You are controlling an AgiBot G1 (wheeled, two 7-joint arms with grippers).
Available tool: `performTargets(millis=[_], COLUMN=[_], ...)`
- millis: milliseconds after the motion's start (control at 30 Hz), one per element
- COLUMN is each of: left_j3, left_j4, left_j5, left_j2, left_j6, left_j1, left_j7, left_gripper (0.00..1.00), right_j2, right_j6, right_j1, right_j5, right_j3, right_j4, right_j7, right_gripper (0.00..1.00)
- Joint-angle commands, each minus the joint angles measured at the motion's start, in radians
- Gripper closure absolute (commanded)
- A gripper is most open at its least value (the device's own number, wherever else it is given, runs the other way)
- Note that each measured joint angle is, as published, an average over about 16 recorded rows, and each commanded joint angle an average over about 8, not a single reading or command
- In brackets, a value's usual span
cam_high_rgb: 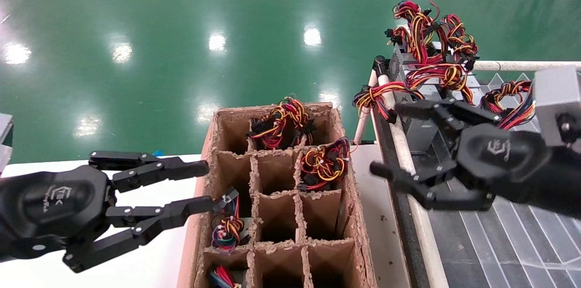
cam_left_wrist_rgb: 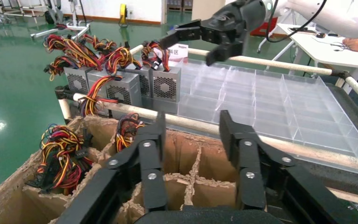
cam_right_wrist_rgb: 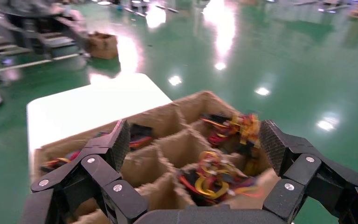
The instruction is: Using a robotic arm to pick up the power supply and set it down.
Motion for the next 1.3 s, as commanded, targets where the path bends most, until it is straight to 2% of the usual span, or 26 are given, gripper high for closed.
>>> performTargets(millis=[33,467,667,1300], left_j3=[0.000,0.000,0.000,0.000], left_j4=[0.000,0.000,0.000,0.000], left_j5=[0.000,0.000,0.000,0.000], left_j2=[0.000,0.000,0.000,0.000], left_j6=[0.000,0.000,0.000,0.000], left_j1=[0.000,0.000,0.000,0.000], left_j7=[0.000,0.000,0.000,0.000], left_gripper=[0.00,0.00,0.00,0.00], right_j2=[-0.010,-0.076,-0.096,-0.095], right_j6=[-0.026,-0.189,-0.241,-0.238], right_j1=[0.003,0.021,0.026,0.026], right_j5=[0.010,0.076,0.097,0.098], right_j3=[-0.004,-0.030,-0.037,-0.038], right_j4=[-0.001,-0.006,-0.008,-0.008], right_j7=[-0.006,-0.045,-0.057,-0.057], right_gripper=[0.00,0.00,0.00,0.00])
